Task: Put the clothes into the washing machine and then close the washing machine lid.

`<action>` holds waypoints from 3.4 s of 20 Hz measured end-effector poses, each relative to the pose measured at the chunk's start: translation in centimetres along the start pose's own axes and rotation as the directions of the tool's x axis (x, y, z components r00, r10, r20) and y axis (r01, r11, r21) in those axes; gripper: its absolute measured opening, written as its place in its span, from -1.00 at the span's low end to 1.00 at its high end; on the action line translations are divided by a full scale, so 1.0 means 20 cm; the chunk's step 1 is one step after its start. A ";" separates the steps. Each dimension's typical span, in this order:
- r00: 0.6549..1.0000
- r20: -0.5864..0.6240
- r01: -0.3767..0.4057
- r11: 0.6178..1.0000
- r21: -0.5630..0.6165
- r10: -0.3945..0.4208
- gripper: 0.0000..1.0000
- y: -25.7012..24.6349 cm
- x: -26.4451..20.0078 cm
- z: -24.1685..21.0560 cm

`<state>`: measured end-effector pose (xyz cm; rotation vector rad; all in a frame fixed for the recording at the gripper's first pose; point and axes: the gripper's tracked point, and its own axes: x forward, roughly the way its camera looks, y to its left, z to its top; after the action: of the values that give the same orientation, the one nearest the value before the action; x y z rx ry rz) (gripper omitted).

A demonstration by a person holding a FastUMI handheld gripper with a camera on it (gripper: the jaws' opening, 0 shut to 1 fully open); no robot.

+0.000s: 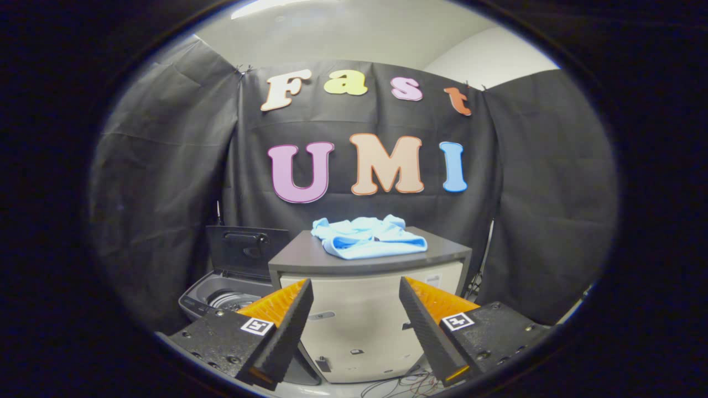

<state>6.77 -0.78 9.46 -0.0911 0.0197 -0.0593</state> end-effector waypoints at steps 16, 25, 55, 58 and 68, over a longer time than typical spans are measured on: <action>0.959 -0.277 0.032 0.995 -0.095 -0.058 0.94 -0.07 1.08 0.19; 0.814 -0.576 0.022 0.995 -0.096 -0.074 0.96 -0.16 1.54 -0.18; 0.909 -0.359 -0.178 0.977 0.119 0.210 -0.99 0.87 1.09 0.34; 0.911 -0.346 -0.186 0.972 0.143 0.225 -0.99 1.03 1.10 0.35; 0.886 -0.350 -0.256 0.949 0.183 0.306 -0.99 1.53 1.16 0.13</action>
<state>31.84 28.40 8.85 0.0581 0.4121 0.2152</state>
